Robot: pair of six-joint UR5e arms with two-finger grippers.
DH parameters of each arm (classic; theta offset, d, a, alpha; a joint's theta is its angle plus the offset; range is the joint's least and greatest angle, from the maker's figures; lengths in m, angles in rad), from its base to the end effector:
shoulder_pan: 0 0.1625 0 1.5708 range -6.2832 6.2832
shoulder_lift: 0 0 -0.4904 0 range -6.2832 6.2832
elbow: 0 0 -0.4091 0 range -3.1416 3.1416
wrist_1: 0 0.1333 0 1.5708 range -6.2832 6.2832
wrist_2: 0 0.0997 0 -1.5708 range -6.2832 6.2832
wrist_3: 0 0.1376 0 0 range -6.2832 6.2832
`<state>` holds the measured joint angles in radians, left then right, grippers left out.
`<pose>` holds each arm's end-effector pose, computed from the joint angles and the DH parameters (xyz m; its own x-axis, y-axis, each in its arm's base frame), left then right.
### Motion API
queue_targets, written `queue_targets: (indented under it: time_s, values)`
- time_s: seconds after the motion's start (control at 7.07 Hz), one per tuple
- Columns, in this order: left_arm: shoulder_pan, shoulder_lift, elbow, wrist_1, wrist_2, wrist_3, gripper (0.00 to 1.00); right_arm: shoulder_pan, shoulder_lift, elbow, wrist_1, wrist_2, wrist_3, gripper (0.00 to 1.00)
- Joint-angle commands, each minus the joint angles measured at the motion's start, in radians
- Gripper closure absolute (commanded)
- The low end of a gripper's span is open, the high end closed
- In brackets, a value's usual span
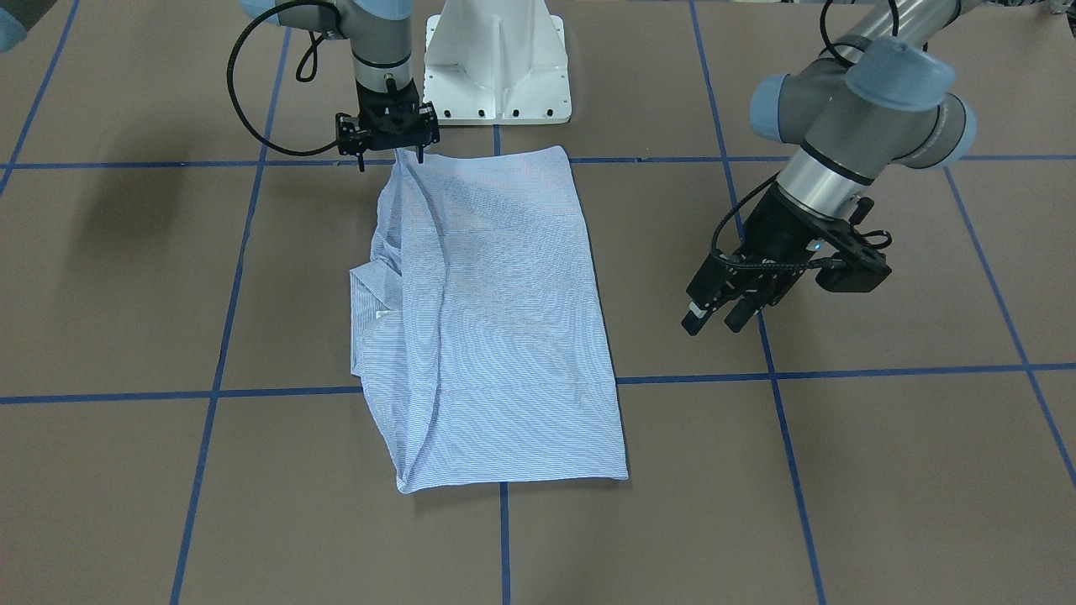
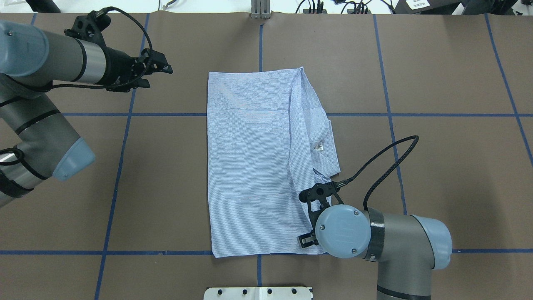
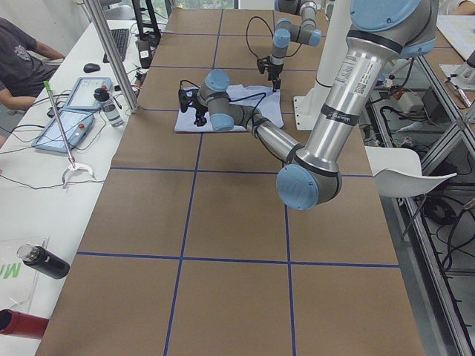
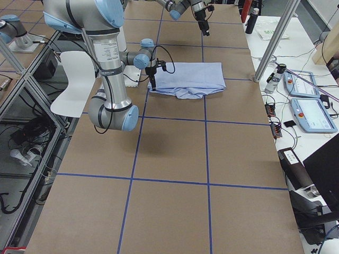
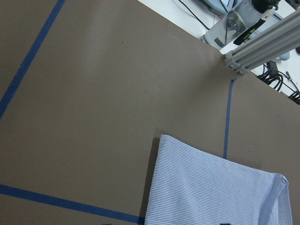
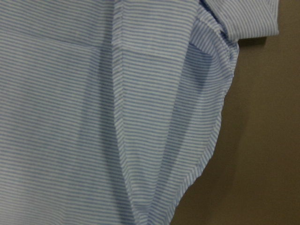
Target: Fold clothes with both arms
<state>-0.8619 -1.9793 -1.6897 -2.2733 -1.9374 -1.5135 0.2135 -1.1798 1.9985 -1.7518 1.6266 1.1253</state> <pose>0.3937 -0.5881 0.3556 0.2453 -0.2039 -0.9478 0.4755 0.8773 -0.0657 -0.5874 -0.2559 0.3682 0.7858 -0.2699 0.5565 0.1767 0.9602 0.2161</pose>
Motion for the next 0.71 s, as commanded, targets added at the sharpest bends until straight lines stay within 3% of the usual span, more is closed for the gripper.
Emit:
queue_targets:
  time_s: [0.0, 0.57]
  values:
    - [0.0, 0.0, -0.002, 0.0, 0.0, -0.002, 0.18, 0.027, 0.003, -0.023, -0.002, -0.001, -0.048, 0.0]
    - [0.0, 0.0, -0.002, 0.0, 0.0, -0.002, 0.18, 0.044, 0.055, -0.081, 0.008, 0.004, -0.05, 0.0]
